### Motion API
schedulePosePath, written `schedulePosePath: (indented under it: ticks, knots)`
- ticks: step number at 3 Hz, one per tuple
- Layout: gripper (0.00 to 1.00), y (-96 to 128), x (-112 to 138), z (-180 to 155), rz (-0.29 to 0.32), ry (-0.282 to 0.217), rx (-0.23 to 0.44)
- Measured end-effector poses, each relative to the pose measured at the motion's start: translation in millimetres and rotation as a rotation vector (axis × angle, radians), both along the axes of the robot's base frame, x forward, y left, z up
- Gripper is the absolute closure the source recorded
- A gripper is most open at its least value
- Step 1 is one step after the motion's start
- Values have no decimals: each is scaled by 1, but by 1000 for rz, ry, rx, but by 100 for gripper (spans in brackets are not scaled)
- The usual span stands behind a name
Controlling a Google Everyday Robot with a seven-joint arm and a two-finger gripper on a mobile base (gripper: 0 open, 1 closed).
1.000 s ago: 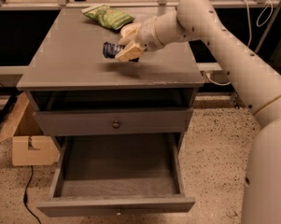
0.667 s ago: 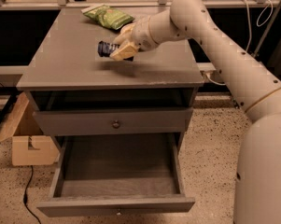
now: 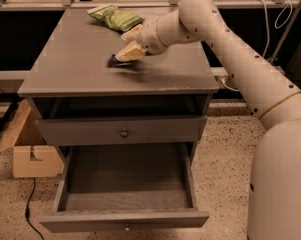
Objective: Pick rxbar blueberry from middle drawer and place on counter
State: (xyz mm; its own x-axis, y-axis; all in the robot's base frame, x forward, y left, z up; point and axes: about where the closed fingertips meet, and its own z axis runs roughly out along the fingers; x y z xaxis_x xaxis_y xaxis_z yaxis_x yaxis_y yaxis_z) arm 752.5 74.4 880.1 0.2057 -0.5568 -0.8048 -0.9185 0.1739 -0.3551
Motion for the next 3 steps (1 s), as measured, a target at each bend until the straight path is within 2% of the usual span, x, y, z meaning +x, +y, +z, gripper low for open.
schedulePosePath:
  ticks: [1, 2, 3]
  knots:
    - [0, -11, -3, 3, -25, -1, 9]
    - [0, -47, -12, 7, -98, -5, 27]
    - [0, -118, -37, 16, -223, -26, 83]
